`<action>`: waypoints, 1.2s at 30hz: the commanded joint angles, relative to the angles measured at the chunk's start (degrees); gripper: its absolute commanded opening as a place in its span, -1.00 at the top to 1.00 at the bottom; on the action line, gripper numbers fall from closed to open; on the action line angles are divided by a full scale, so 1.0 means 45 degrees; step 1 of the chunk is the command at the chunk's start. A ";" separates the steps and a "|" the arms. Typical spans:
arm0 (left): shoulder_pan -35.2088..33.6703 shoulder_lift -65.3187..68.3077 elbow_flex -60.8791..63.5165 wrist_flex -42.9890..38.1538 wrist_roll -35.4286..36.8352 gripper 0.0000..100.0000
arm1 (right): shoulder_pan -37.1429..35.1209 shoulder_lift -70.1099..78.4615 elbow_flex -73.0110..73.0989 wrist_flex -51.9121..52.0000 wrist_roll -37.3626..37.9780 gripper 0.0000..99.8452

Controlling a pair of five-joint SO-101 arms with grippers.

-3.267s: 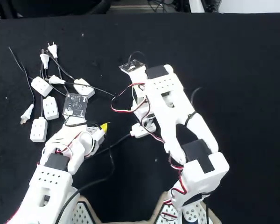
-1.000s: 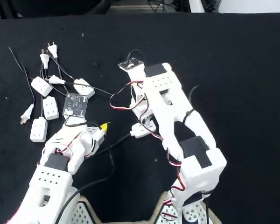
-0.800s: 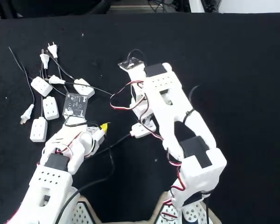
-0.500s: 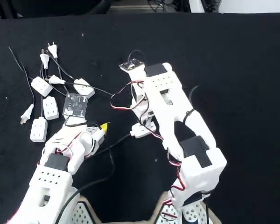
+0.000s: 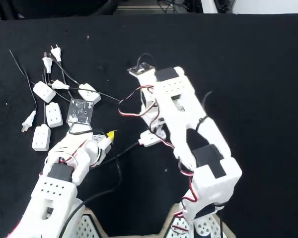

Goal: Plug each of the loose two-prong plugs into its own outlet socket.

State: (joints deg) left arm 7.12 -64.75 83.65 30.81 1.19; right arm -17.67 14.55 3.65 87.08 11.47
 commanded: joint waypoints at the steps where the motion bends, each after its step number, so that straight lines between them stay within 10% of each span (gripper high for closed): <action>1: 0.0029 -0.0176 -0.0147 -0.0117 -0.0098 0.53 | 0.0508 -0.0791 -0.0264 0.0117 -0.0020 0.98; 36: 0.0029 -0.0176 -0.0147 -0.0117 -0.0098 0.53 | 0.0899 -0.0498 -0.0322 -0.0488 -0.1856 0.98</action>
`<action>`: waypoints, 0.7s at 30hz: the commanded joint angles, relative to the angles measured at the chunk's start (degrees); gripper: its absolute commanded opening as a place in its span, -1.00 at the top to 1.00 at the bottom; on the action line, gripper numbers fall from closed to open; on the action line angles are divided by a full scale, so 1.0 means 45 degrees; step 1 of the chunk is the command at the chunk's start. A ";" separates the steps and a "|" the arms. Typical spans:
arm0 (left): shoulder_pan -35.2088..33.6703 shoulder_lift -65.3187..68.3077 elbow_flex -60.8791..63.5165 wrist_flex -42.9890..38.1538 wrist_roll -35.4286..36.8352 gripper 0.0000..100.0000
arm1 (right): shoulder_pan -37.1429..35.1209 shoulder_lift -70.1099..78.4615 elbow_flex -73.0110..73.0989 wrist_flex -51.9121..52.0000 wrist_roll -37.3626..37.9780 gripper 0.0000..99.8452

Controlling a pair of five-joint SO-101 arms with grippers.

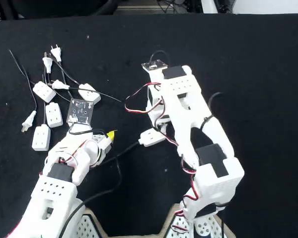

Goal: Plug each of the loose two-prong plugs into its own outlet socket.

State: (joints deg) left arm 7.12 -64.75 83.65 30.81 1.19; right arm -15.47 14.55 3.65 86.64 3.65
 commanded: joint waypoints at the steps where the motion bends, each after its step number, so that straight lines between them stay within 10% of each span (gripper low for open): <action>1: 0.0029 -0.0176 -0.0147 -0.0117 -0.0098 0.53 | 0.0430 -0.0479 -0.0322 -0.0410 -0.0137 0.98; 21: 0.0029 -0.0176 -0.0147 -0.0117 -0.0098 0.53 | -0.0215 0.1006 -0.0459 -0.0488 0.0410 0.98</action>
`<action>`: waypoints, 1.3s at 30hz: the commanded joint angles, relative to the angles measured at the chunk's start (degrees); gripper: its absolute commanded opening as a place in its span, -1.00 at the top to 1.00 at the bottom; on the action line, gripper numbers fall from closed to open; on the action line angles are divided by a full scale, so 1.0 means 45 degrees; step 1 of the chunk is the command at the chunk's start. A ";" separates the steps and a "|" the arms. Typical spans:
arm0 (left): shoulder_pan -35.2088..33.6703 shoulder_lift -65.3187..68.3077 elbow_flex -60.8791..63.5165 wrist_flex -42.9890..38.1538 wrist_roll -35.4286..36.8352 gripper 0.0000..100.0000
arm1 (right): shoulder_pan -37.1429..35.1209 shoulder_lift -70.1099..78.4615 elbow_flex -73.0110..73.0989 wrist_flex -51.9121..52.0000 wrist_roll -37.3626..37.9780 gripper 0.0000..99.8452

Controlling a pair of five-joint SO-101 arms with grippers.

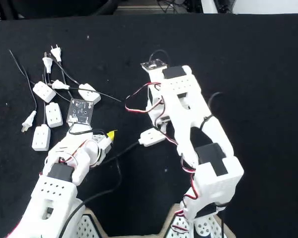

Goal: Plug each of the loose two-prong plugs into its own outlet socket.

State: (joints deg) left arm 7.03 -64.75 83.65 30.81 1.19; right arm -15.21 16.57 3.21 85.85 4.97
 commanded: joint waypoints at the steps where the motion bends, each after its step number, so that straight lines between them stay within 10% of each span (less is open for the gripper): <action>1: 0.0049 -0.0176 -0.0147 -0.0117 -0.0098 0.53 | -0.0254 0.0713 -0.0479 -0.0293 0.0117 0.98; 39: 0.0049 -0.0176 -0.0147 -0.0137 -0.0098 0.53 | -0.1407 -0.0361 0.1885 -0.2012 0.0176 0.98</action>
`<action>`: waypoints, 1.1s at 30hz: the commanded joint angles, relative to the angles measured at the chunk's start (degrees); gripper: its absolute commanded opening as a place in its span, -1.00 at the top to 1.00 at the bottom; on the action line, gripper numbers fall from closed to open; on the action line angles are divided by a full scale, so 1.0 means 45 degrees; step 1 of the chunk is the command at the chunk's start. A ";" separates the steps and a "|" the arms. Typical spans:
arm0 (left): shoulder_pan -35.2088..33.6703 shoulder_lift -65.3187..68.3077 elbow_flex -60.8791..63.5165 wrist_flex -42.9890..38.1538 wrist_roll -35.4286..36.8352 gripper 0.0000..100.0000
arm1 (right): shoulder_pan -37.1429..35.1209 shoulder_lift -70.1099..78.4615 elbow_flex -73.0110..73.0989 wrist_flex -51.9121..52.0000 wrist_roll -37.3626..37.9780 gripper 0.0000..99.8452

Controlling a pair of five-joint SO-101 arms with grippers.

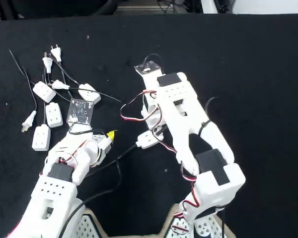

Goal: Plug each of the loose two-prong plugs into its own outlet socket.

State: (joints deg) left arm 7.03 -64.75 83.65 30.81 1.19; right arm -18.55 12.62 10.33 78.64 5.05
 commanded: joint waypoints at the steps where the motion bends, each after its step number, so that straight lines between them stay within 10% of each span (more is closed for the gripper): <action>1: 0.0049 -0.0176 -0.0147 -0.0137 -0.0098 0.53 | -0.0801 0.0537 0.0400 -0.0410 0.0274 0.98; 33: 0.0029 -0.0176 -0.0147 -0.0137 -0.0098 0.53 | 0.1055 -0.3429 0.3057 -0.1954 0.0469 0.98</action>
State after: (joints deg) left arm 7.03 -64.75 83.65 30.81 1.10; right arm -17.23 1.89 24.66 70.46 6.73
